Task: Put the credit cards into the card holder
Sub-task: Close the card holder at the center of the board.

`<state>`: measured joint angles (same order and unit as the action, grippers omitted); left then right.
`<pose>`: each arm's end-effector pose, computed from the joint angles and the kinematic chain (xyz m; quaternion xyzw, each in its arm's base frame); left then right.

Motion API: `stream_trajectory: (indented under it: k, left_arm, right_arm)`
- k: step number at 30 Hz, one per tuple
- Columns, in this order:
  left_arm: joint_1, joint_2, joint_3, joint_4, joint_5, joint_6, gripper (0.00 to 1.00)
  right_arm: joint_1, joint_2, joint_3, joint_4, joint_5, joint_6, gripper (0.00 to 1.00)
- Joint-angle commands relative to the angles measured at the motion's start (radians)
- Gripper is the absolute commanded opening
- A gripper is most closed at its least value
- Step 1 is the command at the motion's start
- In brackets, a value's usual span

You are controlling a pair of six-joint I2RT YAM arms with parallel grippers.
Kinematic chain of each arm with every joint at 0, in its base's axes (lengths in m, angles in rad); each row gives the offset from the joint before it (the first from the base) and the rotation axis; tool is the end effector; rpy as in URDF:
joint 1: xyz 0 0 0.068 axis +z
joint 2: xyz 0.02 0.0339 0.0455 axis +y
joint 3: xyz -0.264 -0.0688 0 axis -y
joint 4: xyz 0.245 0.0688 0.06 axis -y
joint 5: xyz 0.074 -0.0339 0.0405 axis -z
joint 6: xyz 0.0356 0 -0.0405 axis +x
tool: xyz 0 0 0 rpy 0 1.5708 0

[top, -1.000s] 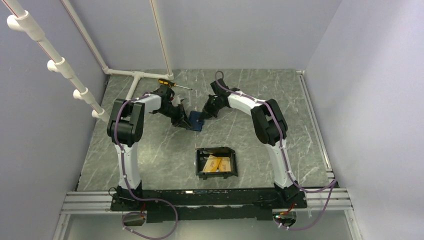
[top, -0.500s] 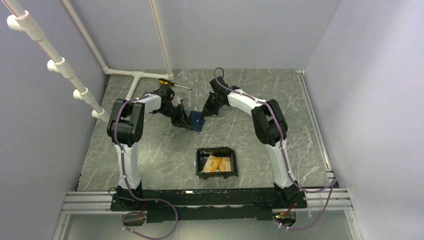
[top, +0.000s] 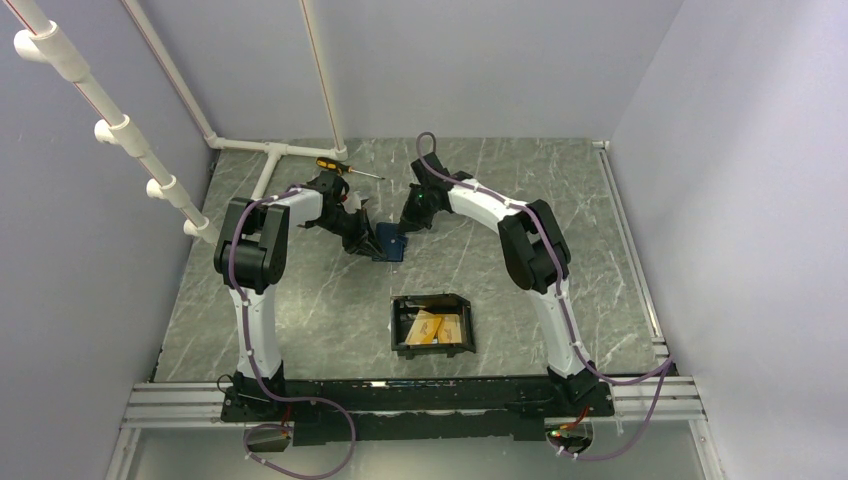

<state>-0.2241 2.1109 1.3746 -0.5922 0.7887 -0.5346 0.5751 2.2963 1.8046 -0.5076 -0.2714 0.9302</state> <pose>0.3857 -0.1138 0.1237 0.0958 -0.9126 0.3956 0.0376 0.4127 0.2789 0.1571 0.1304 0.9424 0.2856 0.1151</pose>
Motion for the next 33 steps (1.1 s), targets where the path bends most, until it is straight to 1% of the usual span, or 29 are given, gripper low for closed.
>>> stream_trajectory:
  k: [1,8,13,18,33]
  left_arm:
    - [-0.009,-0.009,-0.022,-0.027,-0.068,0.033,0.0]
    - [-0.009,-0.009,-0.025,-0.021,-0.062,0.032,0.0]
    - [-0.009,-0.011,-0.022,-0.025,-0.063,0.035,0.0]
    - [-0.008,-0.009,-0.017,-0.027,-0.063,0.039,0.0]
    - [-0.004,-0.001,-0.013,-0.027,-0.059,0.039,0.0]
  right_arm:
    - [0.019,-0.02,-0.034,0.012,-0.018,-0.092,0.0]
    - [0.026,-0.032,-0.053,0.074,-0.056,-0.13,0.0]
    - [0.032,-0.02,-0.023,0.038,-0.042,-0.164,0.0]
    - [0.035,-0.036,-0.058,0.016,-0.009,-0.224,0.0]
    - [0.062,-0.021,-0.03,-0.068,0.048,-0.382,0.0]
